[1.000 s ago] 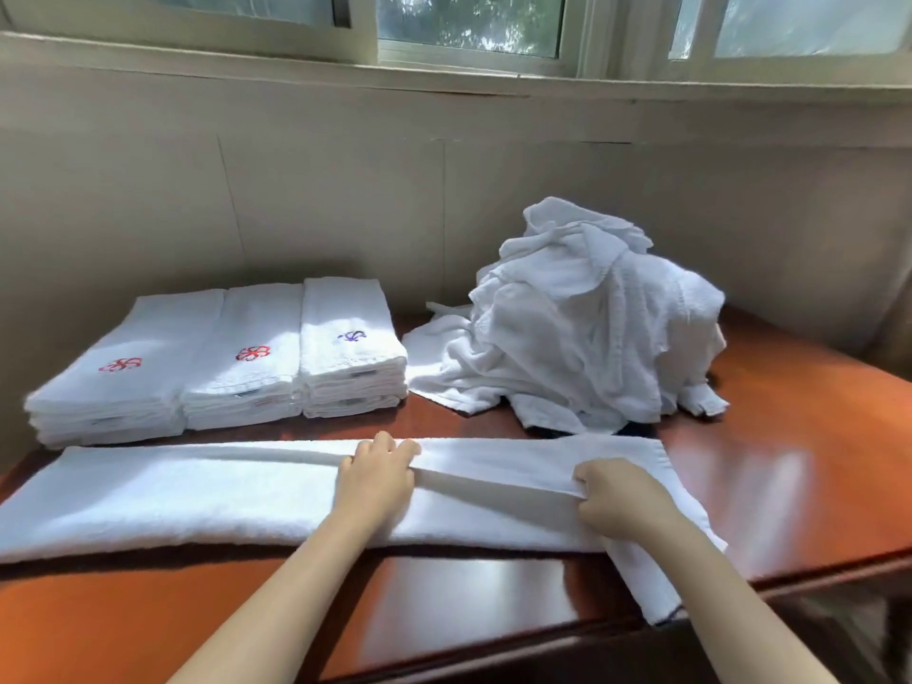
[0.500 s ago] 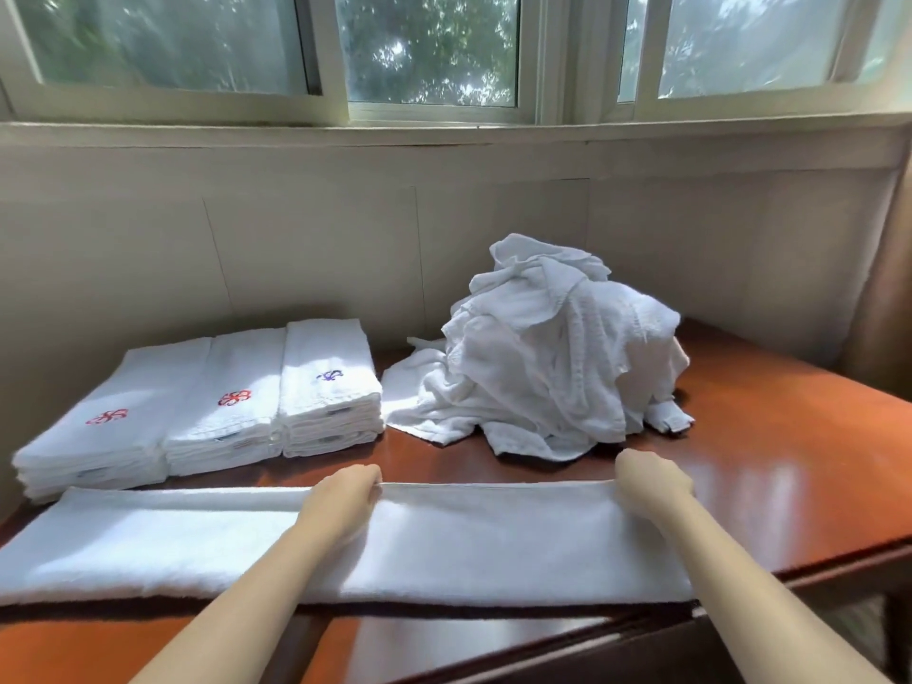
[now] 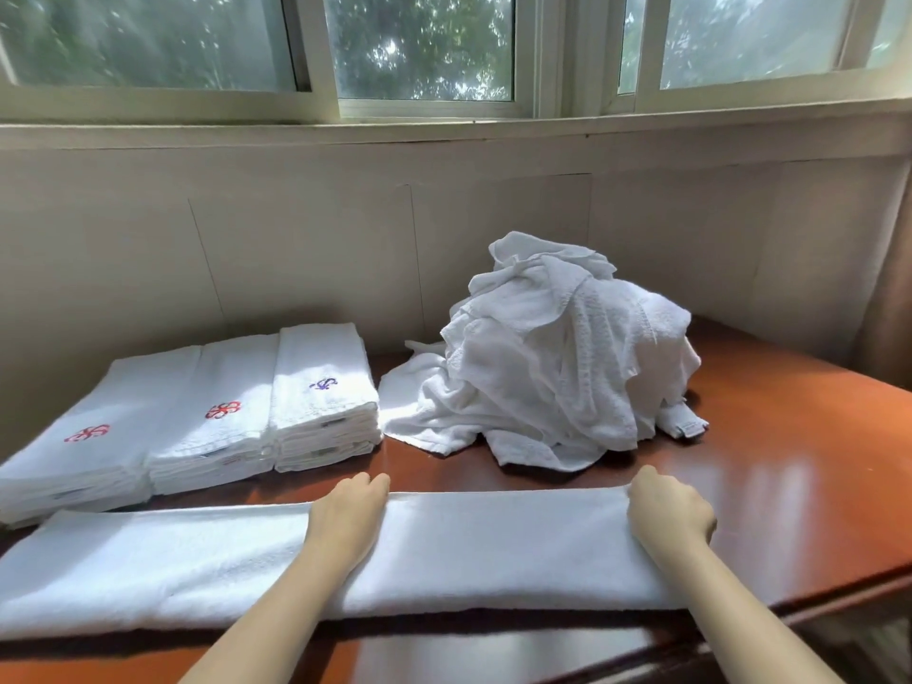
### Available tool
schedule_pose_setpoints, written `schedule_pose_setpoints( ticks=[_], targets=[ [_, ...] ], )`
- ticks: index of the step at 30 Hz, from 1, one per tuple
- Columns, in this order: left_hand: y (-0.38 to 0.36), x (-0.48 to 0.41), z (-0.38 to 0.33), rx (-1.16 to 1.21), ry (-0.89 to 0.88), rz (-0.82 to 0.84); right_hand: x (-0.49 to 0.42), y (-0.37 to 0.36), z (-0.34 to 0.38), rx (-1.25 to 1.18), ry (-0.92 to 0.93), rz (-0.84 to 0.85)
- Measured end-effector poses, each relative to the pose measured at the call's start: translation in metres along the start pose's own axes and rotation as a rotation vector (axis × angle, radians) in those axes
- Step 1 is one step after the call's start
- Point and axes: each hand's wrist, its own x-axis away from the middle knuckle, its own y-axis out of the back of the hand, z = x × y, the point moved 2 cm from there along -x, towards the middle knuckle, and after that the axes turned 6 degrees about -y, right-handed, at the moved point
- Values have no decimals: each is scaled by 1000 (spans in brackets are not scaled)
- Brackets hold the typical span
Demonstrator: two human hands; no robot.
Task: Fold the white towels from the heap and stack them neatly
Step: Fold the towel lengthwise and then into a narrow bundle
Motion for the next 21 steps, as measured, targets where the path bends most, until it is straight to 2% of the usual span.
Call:
schedule_pose_setpoints(
  ticks=[2, 4, 6, 8, 9, 11, 13, 16, 21],
  targets=[
    [-1, 0, 0, 20, 13, -27, 4, -1, 1, -31, -12, -44],
    [2, 1, -4, 8, 41, -69, 12, 3, 5, -34, 17, -228],
    [5, 3, -13, -9, 45, -76, 24, 6, 18, -55, 135, -369],
    [5, 7, -28, 38, 33, -41, 43, 8, 42, -129, 320, -408],
    [4, 8, -34, 99, 30, -16, 56, 5, 58, -164, 443, -353],
    [-2, 10, -36, 255, 17, 56, 83, -13, 91, -189, 622, -61],
    [-7, 13, -30, 307, -50, 163, 101, -32, 109, -140, 659, 217],
    [-9, 21, -2, 276, -134, 255, 93, -39, 108, -135, 637, 247],
    [-4, 39, 78, 328, -60, 247, 76, -34, 98, -110, 641, 249]
  ],
)
